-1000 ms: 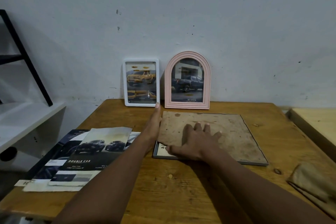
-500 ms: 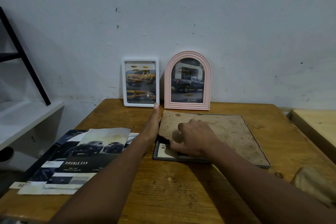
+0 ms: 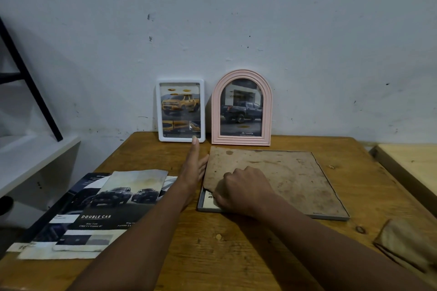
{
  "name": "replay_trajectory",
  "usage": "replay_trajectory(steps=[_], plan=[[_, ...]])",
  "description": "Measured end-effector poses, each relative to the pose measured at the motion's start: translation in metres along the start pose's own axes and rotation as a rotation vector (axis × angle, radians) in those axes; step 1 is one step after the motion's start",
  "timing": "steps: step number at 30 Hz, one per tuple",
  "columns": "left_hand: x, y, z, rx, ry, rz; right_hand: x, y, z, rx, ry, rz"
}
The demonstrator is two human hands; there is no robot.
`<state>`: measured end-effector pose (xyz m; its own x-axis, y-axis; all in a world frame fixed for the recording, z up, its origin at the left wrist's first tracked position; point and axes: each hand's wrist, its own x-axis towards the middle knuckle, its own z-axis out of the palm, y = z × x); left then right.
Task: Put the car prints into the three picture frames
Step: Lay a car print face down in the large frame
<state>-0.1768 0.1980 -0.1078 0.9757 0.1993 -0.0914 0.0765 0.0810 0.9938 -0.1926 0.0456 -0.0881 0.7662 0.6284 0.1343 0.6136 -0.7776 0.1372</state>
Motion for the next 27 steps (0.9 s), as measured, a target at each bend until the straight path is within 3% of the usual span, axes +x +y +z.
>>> replay_trajectory(steps=[3,7,15,20,27], plan=[[-0.002,0.001,0.004,0.050,-0.002,-0.002,0.003,-0.005,-0.006,-0.061,-0.064,-0.159],[0.007,-0.010,-0.001,0.218,-0.021,0.008,0.002,-0.005,-0.019,-0.096,-0.097,-0.230],[0.003,-0.017,0.009,0.503,-0.003,0.046,-0.008,0.011,-0.041,-0.071,0.033,-0.125],[0.008,-0.018,0.011,0.556,-0.041,0.000,-0.013,0.025,-0.048,-0.030,0.085,-0.075],[0.009,-0.030,0.016,0.963,-0.093,0.086,-0.015,0.036,-0.061,-0.005,0.143,-0.027]])
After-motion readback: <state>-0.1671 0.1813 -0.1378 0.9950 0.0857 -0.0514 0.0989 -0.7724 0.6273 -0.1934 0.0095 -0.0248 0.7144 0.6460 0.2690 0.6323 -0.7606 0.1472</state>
